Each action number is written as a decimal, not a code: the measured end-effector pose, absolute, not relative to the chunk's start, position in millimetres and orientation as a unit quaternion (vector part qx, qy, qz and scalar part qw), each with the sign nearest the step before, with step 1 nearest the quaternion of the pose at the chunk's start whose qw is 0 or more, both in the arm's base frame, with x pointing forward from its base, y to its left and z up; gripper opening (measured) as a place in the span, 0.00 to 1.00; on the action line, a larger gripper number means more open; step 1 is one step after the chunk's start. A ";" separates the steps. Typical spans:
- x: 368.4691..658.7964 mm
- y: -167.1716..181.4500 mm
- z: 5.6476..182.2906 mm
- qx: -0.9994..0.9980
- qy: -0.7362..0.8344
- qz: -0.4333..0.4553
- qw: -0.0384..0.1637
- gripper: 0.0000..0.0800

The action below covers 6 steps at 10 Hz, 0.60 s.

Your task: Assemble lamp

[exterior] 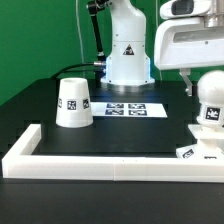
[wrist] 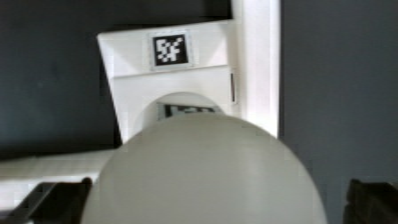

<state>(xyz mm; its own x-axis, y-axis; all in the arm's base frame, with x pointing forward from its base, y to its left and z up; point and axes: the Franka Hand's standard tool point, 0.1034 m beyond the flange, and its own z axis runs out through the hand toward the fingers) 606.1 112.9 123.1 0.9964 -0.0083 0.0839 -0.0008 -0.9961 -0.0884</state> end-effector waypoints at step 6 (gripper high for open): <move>611.1 105.7 124.4 -0.963 -0.263 -0.058 0.009 0.87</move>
Offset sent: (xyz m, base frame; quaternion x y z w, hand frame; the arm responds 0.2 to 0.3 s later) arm 0.0063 -0.0001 0.0022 -0.0121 0.0103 -0.2559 0.9666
